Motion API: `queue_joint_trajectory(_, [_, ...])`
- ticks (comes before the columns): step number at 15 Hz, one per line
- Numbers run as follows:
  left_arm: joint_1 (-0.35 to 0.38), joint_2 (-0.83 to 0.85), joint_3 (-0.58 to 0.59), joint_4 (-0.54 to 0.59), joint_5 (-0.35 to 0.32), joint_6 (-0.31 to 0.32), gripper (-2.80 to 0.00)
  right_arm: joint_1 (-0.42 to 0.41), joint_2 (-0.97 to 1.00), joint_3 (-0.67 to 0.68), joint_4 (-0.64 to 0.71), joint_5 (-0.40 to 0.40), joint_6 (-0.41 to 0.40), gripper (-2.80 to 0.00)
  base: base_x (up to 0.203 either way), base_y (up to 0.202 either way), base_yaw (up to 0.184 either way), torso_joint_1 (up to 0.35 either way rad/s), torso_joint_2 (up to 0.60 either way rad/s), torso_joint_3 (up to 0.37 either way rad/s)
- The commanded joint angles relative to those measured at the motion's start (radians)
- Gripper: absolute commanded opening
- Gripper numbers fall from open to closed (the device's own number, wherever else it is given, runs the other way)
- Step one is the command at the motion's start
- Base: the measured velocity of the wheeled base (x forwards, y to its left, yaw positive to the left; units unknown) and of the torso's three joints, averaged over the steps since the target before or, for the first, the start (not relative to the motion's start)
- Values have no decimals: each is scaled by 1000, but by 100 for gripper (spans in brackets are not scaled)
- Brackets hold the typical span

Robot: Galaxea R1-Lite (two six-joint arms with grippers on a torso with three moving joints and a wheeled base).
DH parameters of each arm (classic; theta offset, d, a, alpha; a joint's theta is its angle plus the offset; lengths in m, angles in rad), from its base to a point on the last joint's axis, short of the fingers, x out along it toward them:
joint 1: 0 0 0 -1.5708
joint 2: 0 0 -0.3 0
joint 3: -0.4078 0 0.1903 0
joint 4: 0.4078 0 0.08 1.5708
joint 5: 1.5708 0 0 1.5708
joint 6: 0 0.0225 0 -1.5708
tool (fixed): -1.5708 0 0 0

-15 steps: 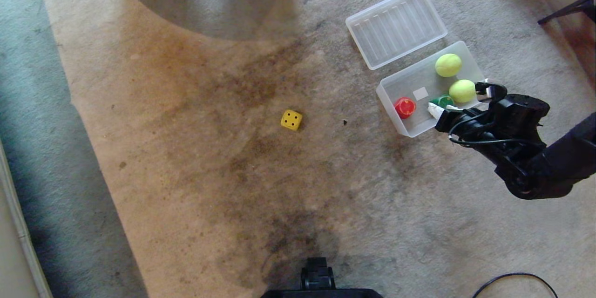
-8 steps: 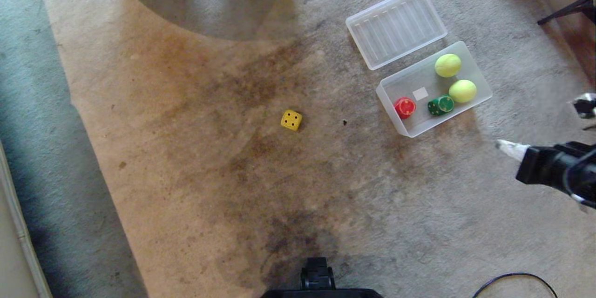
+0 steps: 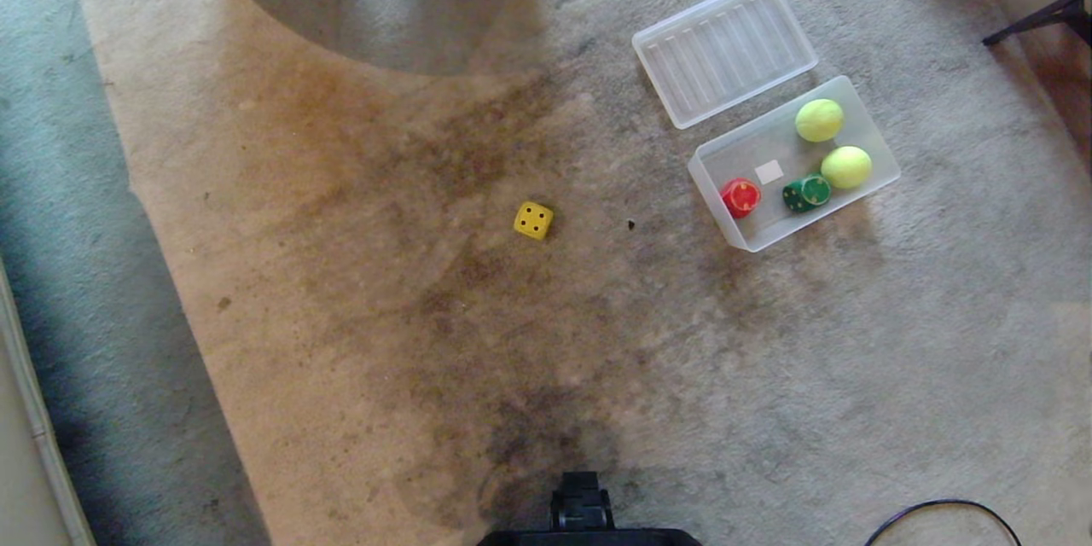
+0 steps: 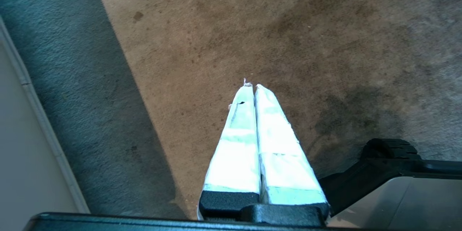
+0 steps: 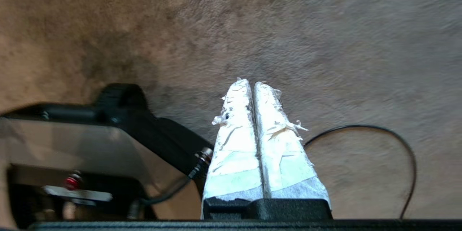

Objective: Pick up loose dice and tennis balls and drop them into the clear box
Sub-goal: Pick up toys out of the box

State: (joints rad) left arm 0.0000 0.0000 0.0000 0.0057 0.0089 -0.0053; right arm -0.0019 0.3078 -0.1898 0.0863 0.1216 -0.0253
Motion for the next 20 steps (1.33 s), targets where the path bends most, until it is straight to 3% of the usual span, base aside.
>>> queue_joint_trajectory(1, [0, 0, 0, 0, 0, -1, -280, -1, -273, 39, 55, -8, -12, -280, 0, 0, 0, 0, 0, 0])
queue_joint_trajectory(3, [0, 0, 0, 0, 0, -1, -280, -2, -313, 104, 111, -130, -36, -280, 0, 0, 0, 0, 0, 0])
queue_joint_trajectory(5, [0, 0, 0, 0, 0, -1, -280, -1, -309, 113, 123, -99, -78, -280, 0, 0, 0, 0, 0, 0])
queue_joint_trajectory(20, [0, 0, 0, 2, 0, -1, -280, -1, -309, 121, 110, -103, -44, -280, 0, 0, 0, 0, 0, 0])
